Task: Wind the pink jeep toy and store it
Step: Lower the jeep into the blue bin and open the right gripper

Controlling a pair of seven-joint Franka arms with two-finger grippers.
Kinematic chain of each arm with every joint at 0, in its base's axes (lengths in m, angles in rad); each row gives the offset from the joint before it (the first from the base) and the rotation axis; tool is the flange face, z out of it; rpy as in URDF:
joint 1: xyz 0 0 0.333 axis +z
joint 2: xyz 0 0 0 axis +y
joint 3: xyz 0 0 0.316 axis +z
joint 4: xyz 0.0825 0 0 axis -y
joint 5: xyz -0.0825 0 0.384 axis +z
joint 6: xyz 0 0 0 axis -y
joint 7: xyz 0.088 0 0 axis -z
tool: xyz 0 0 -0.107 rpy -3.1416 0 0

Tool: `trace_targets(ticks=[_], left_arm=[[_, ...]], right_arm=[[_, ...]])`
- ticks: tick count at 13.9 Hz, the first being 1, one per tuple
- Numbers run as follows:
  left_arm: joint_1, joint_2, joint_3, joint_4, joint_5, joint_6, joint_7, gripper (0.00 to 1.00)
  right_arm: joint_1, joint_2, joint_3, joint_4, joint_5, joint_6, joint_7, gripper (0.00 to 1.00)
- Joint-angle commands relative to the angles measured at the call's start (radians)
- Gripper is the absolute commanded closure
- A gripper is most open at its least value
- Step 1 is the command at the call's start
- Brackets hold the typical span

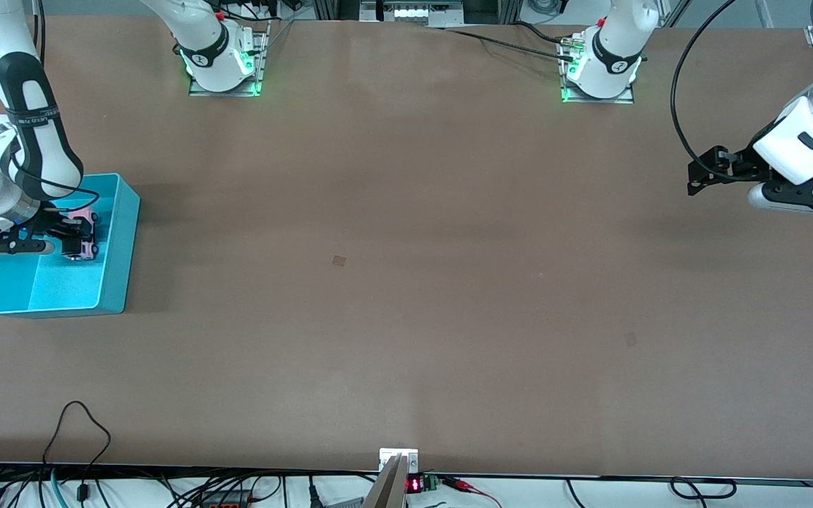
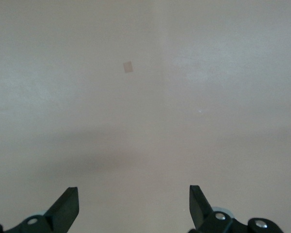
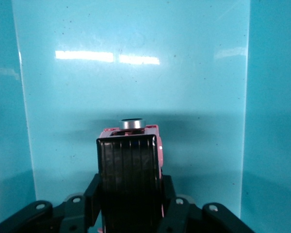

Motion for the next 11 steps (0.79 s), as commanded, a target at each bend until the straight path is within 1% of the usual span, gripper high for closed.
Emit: trace_targets(ticks=[1,2,3,5,8,11], left_arm=[[-0.004,0.010,0.002,0.022,-0.007,-0.005,0.017,0.00],[-0.004,0.010,0.002,0.022,-0.009,-0.005,0.017,0.00],[-0.004,0.010,0.002,0.022,-0.009,-0.005,0.017,0.00],[-0.004,0.010,0.002,0.022,-0.009,-0.006,0.017,0.00],[-0.004,0.010,0.002,0.022,-0.009,-0.006,0.017,0.00],[-0.004,0.010,0.002,0.022,-0.009,-0.008,0.017,0.00]], right_arm=[[-0.009,-0.015,0.012,0.001,0.026,0.007,-0.029,0.20],[-0.005,-0.019,0.013,0.006,0.025,0.008,-0.029,0.00],[0.006,-0.027,0.016,0.020,0.025,0.001,-0.031,0.00],[0.029,-0.071,0.016,0.034,0.023,-0.033,-0.031,0.00],[0.061,-0.140,0.016,0.046,0.020,-0.062,-0.127,0.00],[0.081,-0.200,0.019,0.096,0.015,-0.127,-0.138,0.00]])
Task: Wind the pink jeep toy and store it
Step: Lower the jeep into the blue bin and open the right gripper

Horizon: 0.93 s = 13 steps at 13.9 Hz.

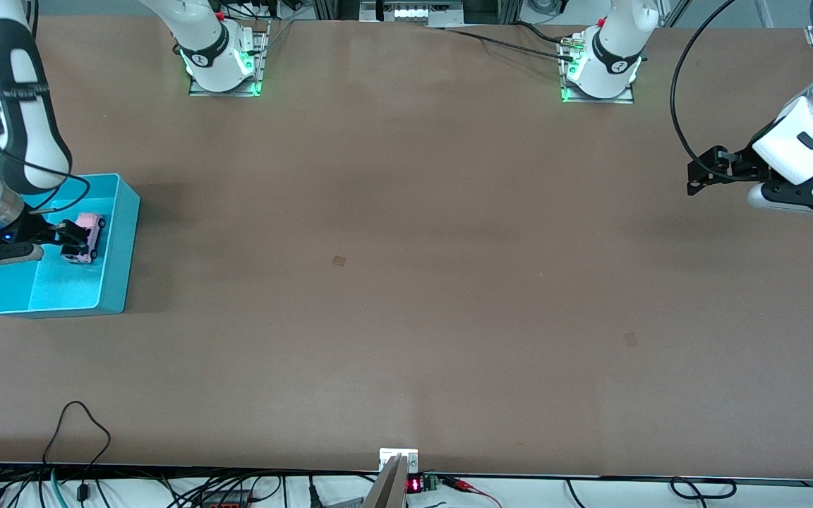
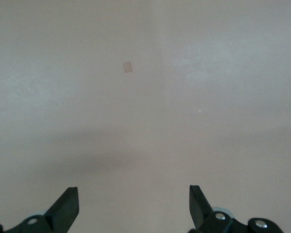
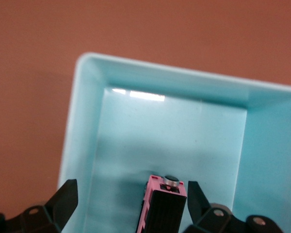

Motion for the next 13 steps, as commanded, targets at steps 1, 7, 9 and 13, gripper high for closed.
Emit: trace_targets(ticks=[1,7,9,13], left_arm=[[-0.003,0.010,0.003,0.022,-0.009,-0.008,0.017,0.00],[-0.003,0.008,0.003,0.022,-0.009,-0.012,0.017,0.00],[-0.003,0.008,0.003,0.022,-0.009,-0.012,0.017,0.00],[-0.002,0.010,0.003,0.022,-0.010,-0.012,0.017,0.00]], right_arm=[[0.007,-0.063,0.009,0.042,0.007,-0.086,-0.035,0.00],[-0.068,-0.163,0.177,0.128,-0.103,-0.324,0.238,0.00],[-0.079,-0.203,0.231,0.151,-0.134,-0.404,0.349,0.00],[-0.093,-0.281,0.325,0.207,-0.172,-0.557,0.527,0.00]])
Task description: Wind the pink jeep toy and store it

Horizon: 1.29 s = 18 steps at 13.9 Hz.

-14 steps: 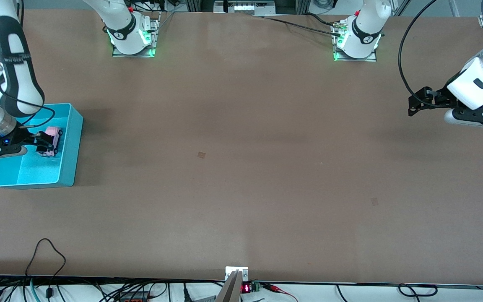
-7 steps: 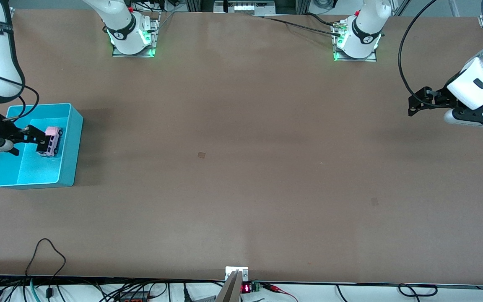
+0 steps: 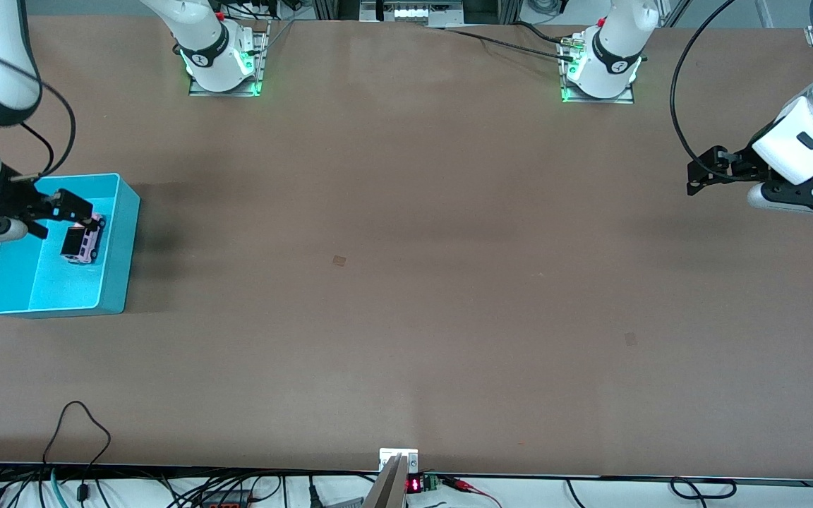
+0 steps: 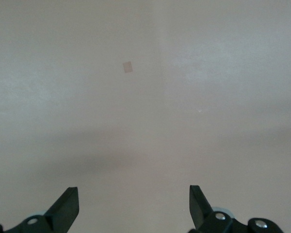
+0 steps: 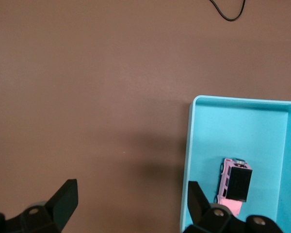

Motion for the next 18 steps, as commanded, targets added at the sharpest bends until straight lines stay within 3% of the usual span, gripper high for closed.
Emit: trace_targets(ticks=[1,10,13,18], left_arm=[[-0.002,0.009,0.003,0.022,-0.010,-0.012,0.017,0.00],[-0.003,0.020,0.003,0.028,-0.009,-0.002,0.016,0.00],[-0.005,0.034,0.003,0.051,-0.010,-0.006,0.017,0.00],[-0.005,0.034,0.002,0.051,-0.010,-0.011,0.017,0.00]], right_arm=[[-0.039,-0.044,0.078,0.052,-0.028,-0.111,0.119,0.00],[-0.040,-0.041,0.152,0.264,-0.043,-0.341,0.205,0.00],[-0.040,-0.038,0.192,0.282,-0.109,-0.373,0.227,0.00],[-0.040,-0.024,0.204,0.310,-0.097,-0.383,0.283,0.00]])
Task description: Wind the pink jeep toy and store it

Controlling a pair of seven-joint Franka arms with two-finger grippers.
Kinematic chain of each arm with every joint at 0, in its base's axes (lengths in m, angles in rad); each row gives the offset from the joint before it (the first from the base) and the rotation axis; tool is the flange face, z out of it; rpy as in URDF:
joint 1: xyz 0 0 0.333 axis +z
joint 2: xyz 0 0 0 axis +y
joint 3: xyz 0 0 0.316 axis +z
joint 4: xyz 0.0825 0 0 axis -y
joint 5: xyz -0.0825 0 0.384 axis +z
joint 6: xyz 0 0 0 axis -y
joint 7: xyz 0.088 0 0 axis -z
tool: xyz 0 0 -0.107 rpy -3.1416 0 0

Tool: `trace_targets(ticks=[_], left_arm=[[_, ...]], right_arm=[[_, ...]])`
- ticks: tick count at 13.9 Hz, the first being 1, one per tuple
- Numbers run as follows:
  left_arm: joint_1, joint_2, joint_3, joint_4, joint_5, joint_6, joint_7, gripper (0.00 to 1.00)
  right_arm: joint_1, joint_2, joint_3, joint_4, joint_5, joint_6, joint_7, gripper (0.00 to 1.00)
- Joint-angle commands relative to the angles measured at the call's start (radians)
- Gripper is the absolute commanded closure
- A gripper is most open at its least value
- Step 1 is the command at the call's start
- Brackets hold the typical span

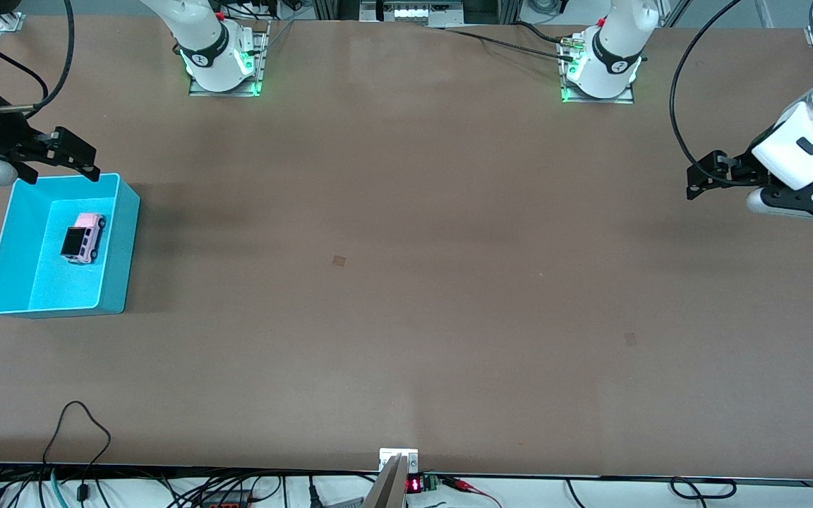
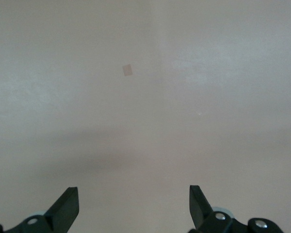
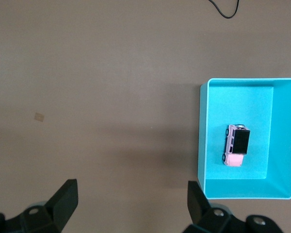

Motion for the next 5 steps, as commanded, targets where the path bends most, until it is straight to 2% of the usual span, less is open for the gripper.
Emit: trace_targets(ticks=[1,5], left_arm=[[-0.004,0.014,0.003,0.032,-0.010,-0.015,0.017,0.00],[-0.004,0.016,0.005,0.032,-0.010,-0.011,0.017,0.00]], right_arm=[[-0.018,0.032,0.017,0.046,-0.003,-0.020,0.019,0.00],[-0.023,0.046,0.014,0.071,-0.002,-0.023,0.008,0.00]])
